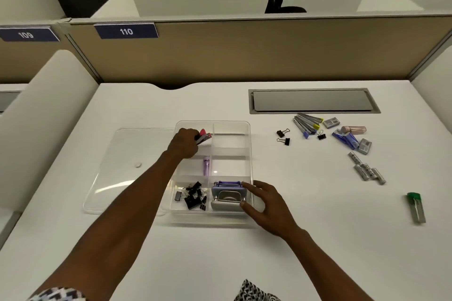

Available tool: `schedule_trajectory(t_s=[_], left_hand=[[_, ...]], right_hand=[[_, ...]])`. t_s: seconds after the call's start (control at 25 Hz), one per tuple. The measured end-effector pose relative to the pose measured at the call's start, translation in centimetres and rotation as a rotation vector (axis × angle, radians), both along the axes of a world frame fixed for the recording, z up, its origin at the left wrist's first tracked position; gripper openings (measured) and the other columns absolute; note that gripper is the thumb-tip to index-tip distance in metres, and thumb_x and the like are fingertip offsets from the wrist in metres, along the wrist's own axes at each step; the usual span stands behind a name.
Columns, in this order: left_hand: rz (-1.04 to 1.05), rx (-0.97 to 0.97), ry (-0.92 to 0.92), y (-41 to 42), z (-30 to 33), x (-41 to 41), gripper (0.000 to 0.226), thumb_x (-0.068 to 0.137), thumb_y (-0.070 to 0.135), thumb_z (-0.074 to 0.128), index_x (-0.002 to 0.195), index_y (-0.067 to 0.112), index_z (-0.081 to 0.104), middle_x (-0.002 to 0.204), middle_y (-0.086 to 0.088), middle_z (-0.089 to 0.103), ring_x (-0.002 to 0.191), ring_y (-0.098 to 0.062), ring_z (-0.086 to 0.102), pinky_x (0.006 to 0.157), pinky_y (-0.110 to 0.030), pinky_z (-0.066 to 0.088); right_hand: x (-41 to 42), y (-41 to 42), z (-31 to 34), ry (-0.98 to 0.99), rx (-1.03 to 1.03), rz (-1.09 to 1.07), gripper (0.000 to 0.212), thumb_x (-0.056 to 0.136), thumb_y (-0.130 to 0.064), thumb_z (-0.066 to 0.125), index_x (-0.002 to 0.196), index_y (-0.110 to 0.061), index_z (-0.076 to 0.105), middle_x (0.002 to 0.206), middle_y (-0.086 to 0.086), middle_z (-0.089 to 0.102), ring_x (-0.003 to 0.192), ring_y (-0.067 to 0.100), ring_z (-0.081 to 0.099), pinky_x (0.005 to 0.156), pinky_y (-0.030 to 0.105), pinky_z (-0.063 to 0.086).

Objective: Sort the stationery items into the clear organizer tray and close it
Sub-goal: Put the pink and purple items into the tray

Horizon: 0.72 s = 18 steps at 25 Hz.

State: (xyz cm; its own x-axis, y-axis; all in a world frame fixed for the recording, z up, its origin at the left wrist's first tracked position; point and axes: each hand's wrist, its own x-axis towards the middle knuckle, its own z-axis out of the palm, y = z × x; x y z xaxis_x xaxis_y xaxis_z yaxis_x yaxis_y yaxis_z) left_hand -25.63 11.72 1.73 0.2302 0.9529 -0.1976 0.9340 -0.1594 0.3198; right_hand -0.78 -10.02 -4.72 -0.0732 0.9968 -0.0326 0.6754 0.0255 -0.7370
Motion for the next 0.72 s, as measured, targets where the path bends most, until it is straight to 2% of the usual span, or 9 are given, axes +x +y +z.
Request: schedule_trajectory(t_s=[0.12, 0.2, 0.28, 0.36, 0.48, 0.6, 0.72], left_hand=[[0.005, -0.050, 0.010, 0.6, 0.0, 0.5, 0.043, 0.099, 0.035, 0.049, 0.091, -0.001, 0.068, 0.097, -0.022, 0.069, 0.092, -0.038, 0.063, 0.077, -0.036, 0.048], [-0.029, -0.100, 0.049, 1.2, 0.3, 0.4, 0.042, 0.099, 0.037, 0.050, 0.098, 0.001, 0.070, 0.104, -0.020, 0.069, 0.098, -0.036, 0.062, 0.081, -0.033, 0.047], [-0.088, -0.153, 0.116, 1.7, 0.9, 0.0, 0.034, 0.096, 0.032, 0.054, 0.114, 0.008, 0.070, 0.117, -0.015, 0.067, 0.108, -0.032, 0.060, 0.089, -0.033, 0.048], [-0.137, -0.217, 0.167, 2.2, 1.6, -0.3, 0.033, 0.092, 0.018, 0.057, 0.122, 0.014, 0.068, 0.124, -0.011, 0.065, 0.115, -0.028, 0.058, 0.095, -0.032, 0.050], [-0.197, -0.294, 0.197, 2.4, 2.2, -0.3, 0.037, 0.089, 0.005, 0.053, 0.119, 0.017, 0.070, 0.125, -0.009, 0.066, 0.115, -0.025, 0.059, 0.097, -0.031, 0.051], [-0.223, -0.299, 0.213, 2.4, 2.0, -0.1, 0.036, 0.093, 0.003, 0.048, 0.120, 0.015, 0.069, 0.127, -0.009, 0.065, 0.118, -0.026, 0.058, 0.097, -0.029, 0.049], [-0.219, -0.266, 0.194, 2.2, 1.4, 0.0, 0.035, 0.094, 0.004, 0.047, 0.121, 0.012, 0.069, 0.129, -0.011, 0.064, 0.120, -0.028, 0.057, 0.099, -0.031, 0.047]], right_hand=[[-0.3, -0.1, -0.1, 0.012, 0.019, -0.015, 0.058, 0.087, -0.061, 0.059, 0.141, -0.056, 0.040, 0.141, -0.012, 0.049, 0.134, 0.001, 0.039, 0.105, 0.019, 0.036], [-0.4, -0.2, 0.0, 0.023, 0.032, -0.019, 0.058, 0.087, -0.059, 0.061, 0.141, -0.056, 0.040, 0.139, -0.012, 0.052, 0.132, 0.001, 0.041, 0.106, 0.021, 0.039], [-0.4, -0.1, 0.1, 0.019, 0.043, -0.023, 0.058, 0.087, -0.059, 0.062, 0.141, -0.056, 0.041, 0.137, -0.013, 0.053, 0.131, 0.000, 0.042, 0.105, 0.021, 0.040], [-0.4, -0.2, 0.2, 0.013, 0.048, -0.029, 0.058, 0.087, -0.058, 0.063, 0.141, -0.056, 0.041, 0.136, -0.015, 0.053, 0.130, -0.001, 0.042, 0.105, 0.019, 0.039], [-0.5, -0.4, 0.2, 0.012, 0.055, -0.038, 0.059, 0.087, -0.056, 0.064, 0.142, -0.052, 0.043, 0.135, -0.015, 0.054, 0.129, 0.000, 0.042, 0.104, 0.017, 0.038], [-0.7, -0.3, 0.3, 0.009, 0.061, -0.049, 0.059, 0.087, -0.056, 0.064, 0.142, -0.052, 0.042, 0.132, -0.018, 0.054, 0.128, -0.001, 0.043, 0.102, 0.014, 0.036], [-0.7, -0.3, 0.4, 0.005, 0.068, -0.042, 0.058, 0.089, -0.055, 0.062, 0.144, -0.051, 0.041, 0.130, -0.021, 0.056, 0.125, -0.002, 0.044, 0.102, 0.017, 0.041]])
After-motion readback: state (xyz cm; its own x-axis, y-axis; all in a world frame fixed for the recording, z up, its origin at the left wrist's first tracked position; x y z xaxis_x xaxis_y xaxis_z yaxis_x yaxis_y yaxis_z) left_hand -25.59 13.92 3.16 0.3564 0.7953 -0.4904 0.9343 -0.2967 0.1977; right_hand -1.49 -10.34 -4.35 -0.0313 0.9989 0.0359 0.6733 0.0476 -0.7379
